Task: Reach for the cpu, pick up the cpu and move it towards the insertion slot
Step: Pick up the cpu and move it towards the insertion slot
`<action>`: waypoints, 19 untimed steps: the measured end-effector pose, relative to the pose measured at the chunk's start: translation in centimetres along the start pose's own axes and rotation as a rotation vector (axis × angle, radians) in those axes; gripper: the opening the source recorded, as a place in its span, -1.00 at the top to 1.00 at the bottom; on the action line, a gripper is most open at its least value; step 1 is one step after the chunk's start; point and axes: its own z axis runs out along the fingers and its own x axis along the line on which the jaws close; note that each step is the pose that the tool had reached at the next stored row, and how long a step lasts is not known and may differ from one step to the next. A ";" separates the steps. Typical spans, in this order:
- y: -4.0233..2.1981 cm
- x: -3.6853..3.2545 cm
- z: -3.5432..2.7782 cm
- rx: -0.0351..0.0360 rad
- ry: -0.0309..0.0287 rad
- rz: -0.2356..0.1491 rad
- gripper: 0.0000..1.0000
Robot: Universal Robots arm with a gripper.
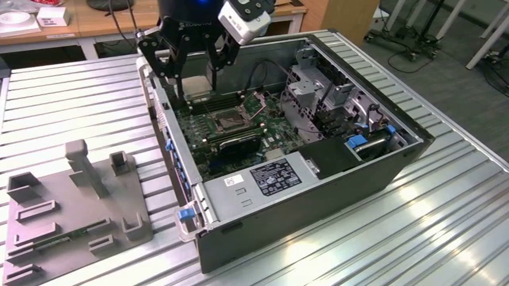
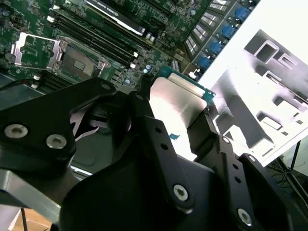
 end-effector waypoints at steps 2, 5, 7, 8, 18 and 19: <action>0.00 -0.26 0.01 0.0001 0.0001 0.000 -0.09; -0.01 -0.60 0.03 0.0000 0.0000 0.000 -0.09; -0.01 -0.73 0.03 0.0000 0.0000 0.000 -0.09; -0.02 -0.78 0.04 0.0000 0.0000 0.000 -0.09; -0.01 -1.10 0.06 0.0000 0.0001 0.000 -0.09; -0.01 -1.16 0.06 0.0001 0.0001 0.000 -0.09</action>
